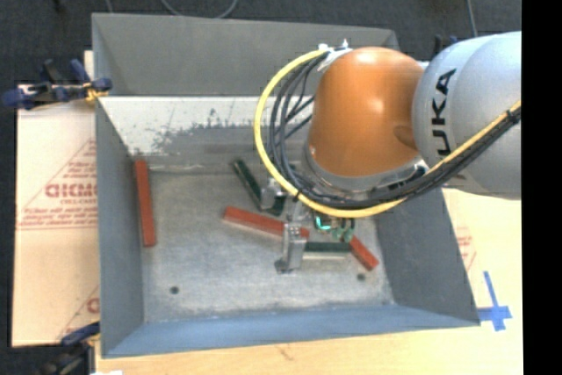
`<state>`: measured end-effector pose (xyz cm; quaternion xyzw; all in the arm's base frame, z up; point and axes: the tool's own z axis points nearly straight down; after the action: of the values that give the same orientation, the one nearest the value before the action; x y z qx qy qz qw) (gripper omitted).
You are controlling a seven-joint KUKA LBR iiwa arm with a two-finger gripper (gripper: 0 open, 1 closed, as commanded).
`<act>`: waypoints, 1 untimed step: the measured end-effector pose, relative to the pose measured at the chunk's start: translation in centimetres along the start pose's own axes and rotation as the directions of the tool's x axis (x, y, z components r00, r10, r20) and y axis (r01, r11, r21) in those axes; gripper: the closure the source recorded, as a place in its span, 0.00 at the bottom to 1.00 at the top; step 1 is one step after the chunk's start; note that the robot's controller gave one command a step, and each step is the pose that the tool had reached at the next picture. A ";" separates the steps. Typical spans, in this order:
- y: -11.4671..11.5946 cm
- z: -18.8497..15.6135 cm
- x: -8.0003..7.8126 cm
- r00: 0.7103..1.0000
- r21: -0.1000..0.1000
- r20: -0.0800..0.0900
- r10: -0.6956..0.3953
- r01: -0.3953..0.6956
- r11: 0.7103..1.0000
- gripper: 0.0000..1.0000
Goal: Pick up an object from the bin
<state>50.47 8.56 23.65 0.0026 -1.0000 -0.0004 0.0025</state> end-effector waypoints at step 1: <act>-2.9 13.9 -3.3 0.950 0.000 0.002 0.311 -0.311 0.950 0.00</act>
Offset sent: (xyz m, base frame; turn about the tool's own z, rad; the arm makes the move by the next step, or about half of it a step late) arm 0.0329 -0.0286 -0.1361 0.3183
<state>53.71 5.64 9.76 -0.1549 -0.9879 0.0002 0.0018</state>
